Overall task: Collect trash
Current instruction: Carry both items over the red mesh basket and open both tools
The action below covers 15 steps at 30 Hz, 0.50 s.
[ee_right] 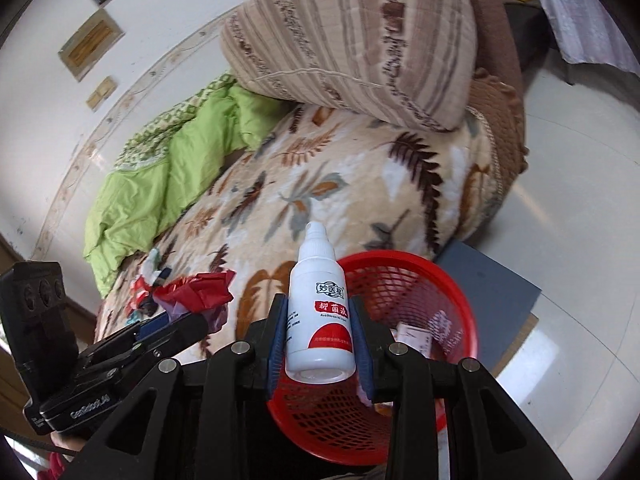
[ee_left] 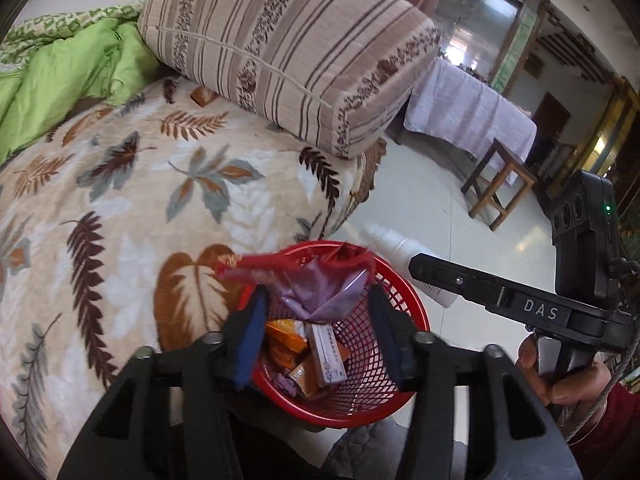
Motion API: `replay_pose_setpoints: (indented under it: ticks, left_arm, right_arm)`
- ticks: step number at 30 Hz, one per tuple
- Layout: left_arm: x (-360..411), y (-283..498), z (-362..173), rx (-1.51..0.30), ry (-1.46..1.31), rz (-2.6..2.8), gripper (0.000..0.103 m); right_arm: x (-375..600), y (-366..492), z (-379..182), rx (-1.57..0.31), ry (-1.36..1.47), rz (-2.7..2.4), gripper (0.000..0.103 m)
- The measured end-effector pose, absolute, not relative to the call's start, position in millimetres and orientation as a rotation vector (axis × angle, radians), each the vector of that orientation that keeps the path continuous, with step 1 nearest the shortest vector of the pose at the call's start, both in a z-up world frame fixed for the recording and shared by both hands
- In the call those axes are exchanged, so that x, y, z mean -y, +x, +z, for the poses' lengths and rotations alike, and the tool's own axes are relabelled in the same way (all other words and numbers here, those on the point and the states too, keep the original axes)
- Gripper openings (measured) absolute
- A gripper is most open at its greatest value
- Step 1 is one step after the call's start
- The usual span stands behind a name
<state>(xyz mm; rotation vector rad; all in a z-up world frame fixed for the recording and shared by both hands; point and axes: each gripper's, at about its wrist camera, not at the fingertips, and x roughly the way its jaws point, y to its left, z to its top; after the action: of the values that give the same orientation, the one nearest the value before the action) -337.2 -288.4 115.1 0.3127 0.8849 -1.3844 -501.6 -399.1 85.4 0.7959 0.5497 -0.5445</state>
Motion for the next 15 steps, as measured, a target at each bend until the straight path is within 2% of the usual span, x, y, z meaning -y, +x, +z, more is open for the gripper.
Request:
replay_pose_setpoints:
  ticks: [2, 12, 15]
  left_arm:
    - [287.1, -337.2, 112.9, -0.891, 0.308, -1.381, 0.061]
    - [249.3, -290.7, 120.5, -0.881, 0.221, -1.266, 0.062]
    - [225.1, -265.3, 120.1, -0.876, 0.187, -1.187, 0.065]
  right_arm:
    - [404.0, -505.6, 81.2, -0.562, 0.805, -0.568, 0.036]
    - [399.9, -481.2, 88.2, -0.545, 0.788, -0.498, 0.036]
    - [389.7, -457.9, 89.9, -0.560, 0.763, -0.445, 0.041]
